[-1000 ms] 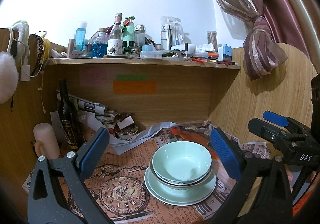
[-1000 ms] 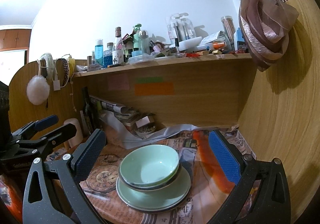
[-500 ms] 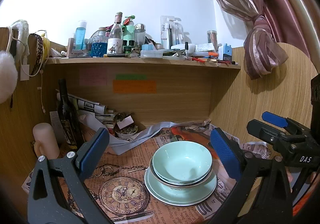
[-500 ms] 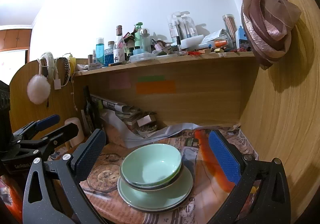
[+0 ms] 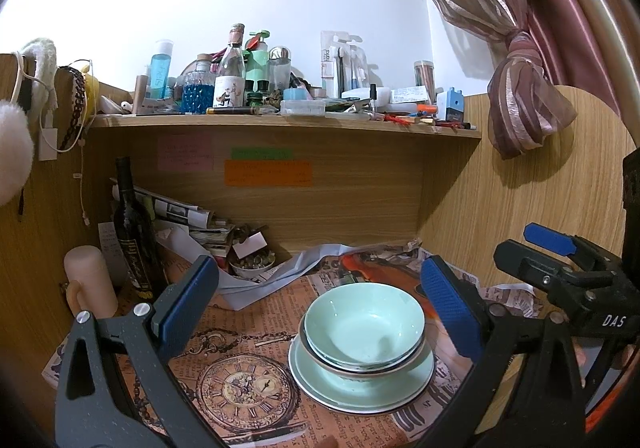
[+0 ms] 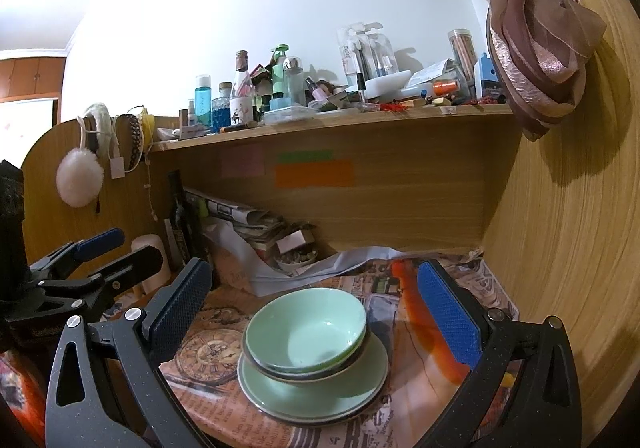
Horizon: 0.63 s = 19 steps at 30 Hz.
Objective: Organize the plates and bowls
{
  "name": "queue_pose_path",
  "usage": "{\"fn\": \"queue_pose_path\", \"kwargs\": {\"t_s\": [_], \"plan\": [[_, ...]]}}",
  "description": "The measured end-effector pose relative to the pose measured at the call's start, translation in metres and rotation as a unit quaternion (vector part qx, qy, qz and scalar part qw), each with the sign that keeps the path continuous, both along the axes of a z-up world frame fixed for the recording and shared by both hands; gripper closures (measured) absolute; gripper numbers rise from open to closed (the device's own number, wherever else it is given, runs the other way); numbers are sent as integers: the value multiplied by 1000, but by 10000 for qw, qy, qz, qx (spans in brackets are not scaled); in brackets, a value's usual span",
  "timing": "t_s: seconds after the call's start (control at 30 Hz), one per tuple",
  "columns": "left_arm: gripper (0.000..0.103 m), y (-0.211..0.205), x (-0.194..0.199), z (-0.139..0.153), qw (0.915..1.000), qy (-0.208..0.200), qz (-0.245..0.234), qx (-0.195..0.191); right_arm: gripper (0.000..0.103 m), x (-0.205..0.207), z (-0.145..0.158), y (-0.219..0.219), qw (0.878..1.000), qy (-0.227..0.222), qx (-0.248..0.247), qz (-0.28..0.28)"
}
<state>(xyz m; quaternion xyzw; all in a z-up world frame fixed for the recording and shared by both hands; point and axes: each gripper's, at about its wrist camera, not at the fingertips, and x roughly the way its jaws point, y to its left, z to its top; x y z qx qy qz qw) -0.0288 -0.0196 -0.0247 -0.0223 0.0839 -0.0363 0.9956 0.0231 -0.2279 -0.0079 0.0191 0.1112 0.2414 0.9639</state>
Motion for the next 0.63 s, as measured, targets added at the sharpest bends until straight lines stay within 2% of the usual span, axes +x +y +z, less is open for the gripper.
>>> {"fn": "queue_pose_path", "kwargs": {"t_s": [0.17, 0.63], "plan": [[0, -2, 4, -2, 9998, 124, -159, -47, 0, 0, -1, 0, 10000, 10, -7, -2], [0, -3, 8, -5, 9995, 171, -201, -164, 0, 8, -6, -3, 9999, 96, -48, 22]]}}
